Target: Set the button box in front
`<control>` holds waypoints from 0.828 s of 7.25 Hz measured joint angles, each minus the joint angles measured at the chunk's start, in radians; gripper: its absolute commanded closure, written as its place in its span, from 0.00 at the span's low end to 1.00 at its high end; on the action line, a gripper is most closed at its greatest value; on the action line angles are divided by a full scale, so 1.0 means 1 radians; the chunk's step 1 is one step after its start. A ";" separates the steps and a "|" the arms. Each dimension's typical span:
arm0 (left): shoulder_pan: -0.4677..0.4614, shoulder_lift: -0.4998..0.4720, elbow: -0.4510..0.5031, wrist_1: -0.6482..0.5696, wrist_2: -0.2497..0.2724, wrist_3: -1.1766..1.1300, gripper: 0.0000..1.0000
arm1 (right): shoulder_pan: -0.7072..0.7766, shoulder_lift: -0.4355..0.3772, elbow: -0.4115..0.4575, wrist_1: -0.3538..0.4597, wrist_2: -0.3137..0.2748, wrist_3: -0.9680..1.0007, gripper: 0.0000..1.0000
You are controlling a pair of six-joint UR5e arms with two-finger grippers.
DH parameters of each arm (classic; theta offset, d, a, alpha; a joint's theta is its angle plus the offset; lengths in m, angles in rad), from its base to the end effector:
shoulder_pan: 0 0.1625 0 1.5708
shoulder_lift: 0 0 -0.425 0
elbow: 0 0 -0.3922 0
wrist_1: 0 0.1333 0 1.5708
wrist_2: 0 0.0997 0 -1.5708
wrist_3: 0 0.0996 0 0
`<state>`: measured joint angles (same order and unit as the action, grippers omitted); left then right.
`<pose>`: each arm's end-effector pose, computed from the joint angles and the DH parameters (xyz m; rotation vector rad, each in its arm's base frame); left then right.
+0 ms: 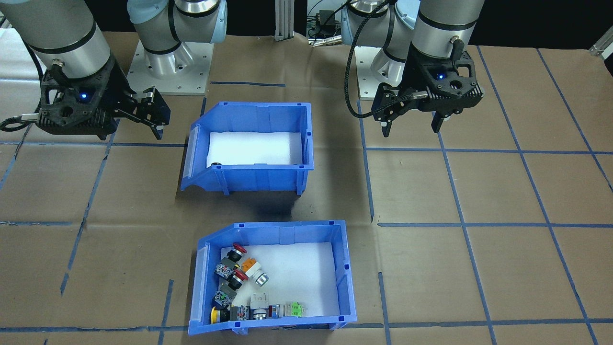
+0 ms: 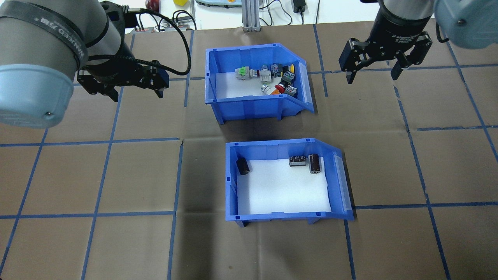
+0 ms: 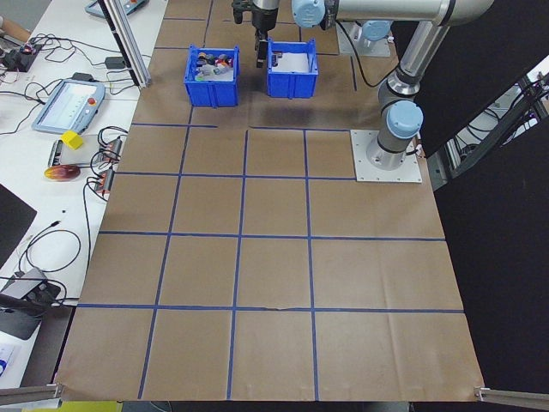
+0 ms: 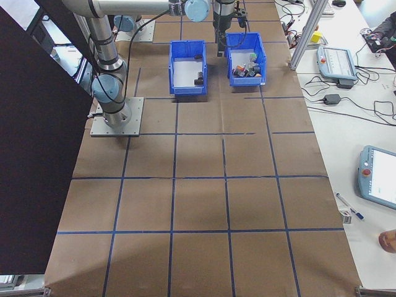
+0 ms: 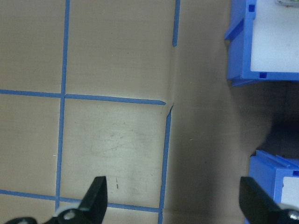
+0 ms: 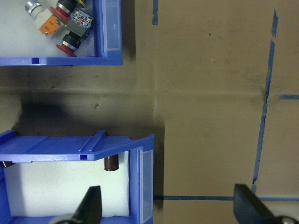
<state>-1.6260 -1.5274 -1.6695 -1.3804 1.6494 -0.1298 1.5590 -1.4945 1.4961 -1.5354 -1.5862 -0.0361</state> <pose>-0.1521 -0.4777 0.4805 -0.1226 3.0658 -0.2178 0.1256 -0.5221 0.4824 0.0384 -3.1263 -0.0584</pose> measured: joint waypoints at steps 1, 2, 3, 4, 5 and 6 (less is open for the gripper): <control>0.000 -0.001 0.000 0.001 0.000 0.000 0.01 | 0.000 -0.004 0.018 -0.003 -0.006 0.012 0.00; 0.000 -0.002 0.000 0.001 0.000 -0.001 0.01 | 0.000 -0.012 0.033 -0.007 -0.008 0.018 0.00; 0.000 -0.002 0.000 0.001 0.000 -0.001 0.01 | 0.000 -0.018 0.043 -0.008 -0.008 0.020 0.00; 0.000 -0.002 -0.001 0.001 0.000 -0.001 0.01 | 0.000 -0.022 0.048 -0.009 -0.009 0.020 0.00; 0.000 -0.002 -0.001 0.001 0.000 -0.001 0.01 | 0.000 -0.026 0.049 -0.009 -0.010 0.021 0.00; 0.000 -0.002 -0.001 0.001 0.000 -0.001 0.01 | 0.000 -0.029 0.050 -0.009 -0.010 0.021 0.00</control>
<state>-1.6260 -1.5294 -1.6704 -1.3791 1.6490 -0.1304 1.5585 -1.5240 1.5458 -1.5444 -1.5966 -0.0154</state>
